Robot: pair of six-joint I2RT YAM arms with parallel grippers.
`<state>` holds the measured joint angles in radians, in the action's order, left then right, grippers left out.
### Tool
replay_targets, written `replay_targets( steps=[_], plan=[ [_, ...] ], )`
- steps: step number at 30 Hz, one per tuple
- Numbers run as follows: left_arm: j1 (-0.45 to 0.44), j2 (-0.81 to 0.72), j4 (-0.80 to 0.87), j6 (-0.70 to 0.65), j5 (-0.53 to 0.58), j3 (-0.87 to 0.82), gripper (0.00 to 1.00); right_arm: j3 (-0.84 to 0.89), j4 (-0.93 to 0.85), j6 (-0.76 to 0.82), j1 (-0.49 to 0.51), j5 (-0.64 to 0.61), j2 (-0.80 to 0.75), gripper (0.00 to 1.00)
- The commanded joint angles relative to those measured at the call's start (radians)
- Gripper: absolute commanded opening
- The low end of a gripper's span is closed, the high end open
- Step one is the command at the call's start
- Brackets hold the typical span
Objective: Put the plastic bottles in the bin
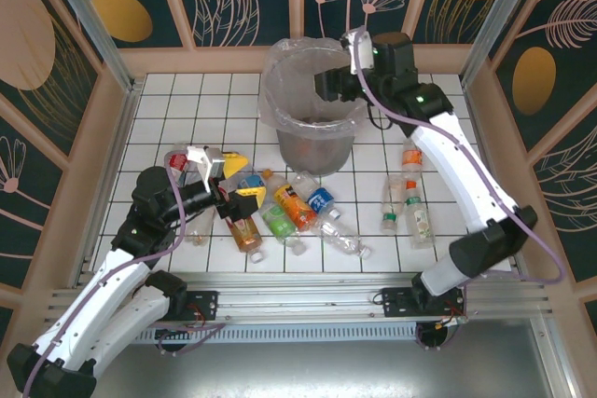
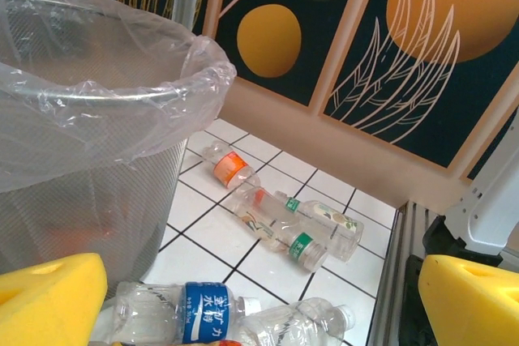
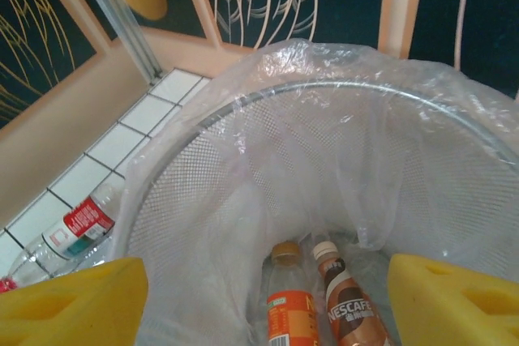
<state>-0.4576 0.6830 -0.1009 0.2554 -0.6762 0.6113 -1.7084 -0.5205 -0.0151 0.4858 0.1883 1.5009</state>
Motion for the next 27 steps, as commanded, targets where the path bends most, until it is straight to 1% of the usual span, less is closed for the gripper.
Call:
replay_targets(
  steps=[1,7,14,20,24,27],
  plan=[
    [-0.004,-0.010,-0.009,-0.018,-0.032,0.007,0.99,0.094,0.109,-0.044,-0.004,-0.045,-0.118,0.78],
    [-0.004,-0.010,-0.011,-0.018,-0.062,0.010,0.98,0.258,0.110,-0.094,-0.003,-0.111,-0.281,0.78],
    [-0.004,0.003,-0.019,-0.007,-0.104,0.011,0.98,0.410,0.035,-0.160,0.010,-0.170,-0.440,0.79],
    [-0.003,0.005,-0.017,-0.004,-0.128,0.010,0.98,0.567,-0.039,-0.252,0.035,-0.226,-0.527,0.79],
    [-0.004,0.006,-0.015,-0.005,-0.134,0.011,0.98,0.675,-0.070,-0.314,0.056,-0.231,-0.581,0.79],
    [-0.004,0.004,-0.013,-0.007,-0.136,0.011,0.99,0.747,-0.087,-0.348,0.091,-0.229,-0.612,0.78]
  ],
)
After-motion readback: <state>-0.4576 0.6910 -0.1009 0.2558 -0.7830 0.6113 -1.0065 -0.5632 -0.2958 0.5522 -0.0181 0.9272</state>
